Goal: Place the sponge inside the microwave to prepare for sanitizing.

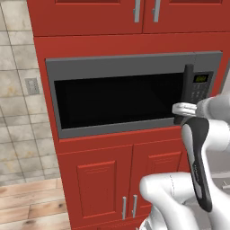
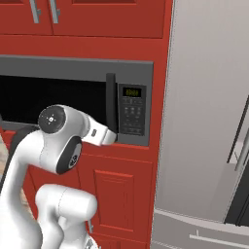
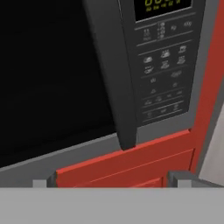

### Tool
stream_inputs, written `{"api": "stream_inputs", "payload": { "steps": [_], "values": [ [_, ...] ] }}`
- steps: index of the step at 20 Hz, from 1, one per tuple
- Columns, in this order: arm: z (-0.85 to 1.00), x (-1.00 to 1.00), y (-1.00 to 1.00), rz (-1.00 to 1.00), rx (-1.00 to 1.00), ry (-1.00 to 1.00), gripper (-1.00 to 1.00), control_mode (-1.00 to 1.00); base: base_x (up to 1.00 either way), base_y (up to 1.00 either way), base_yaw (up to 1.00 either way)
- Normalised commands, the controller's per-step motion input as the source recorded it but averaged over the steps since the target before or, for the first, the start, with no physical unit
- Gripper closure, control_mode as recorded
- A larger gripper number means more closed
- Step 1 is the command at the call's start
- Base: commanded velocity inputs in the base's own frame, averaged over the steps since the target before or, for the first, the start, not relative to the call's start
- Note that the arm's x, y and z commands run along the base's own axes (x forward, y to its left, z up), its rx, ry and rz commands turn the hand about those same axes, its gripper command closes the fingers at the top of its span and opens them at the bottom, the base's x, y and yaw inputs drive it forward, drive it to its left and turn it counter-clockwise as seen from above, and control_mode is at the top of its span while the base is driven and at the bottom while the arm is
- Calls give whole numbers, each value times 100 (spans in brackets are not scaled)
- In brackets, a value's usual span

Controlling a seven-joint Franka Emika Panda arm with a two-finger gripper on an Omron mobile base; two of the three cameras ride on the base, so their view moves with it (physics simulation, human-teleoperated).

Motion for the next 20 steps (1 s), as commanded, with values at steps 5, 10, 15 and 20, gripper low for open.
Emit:
{"api": "stream_inputs", "payload": {
  "steps": [5,10,15,20],
  "values": [
    [20,15,-15,0,7,0,-100,-100,0,0,0],
    [11,31,-6,0,2,-1,-100,-100,0,0,0],
    [7,30,-5,0,0,-1,-100,-100,0,0,0],
    [7,30,-9,0,5,1,-100,-100,0,0,0]
  ]
}}
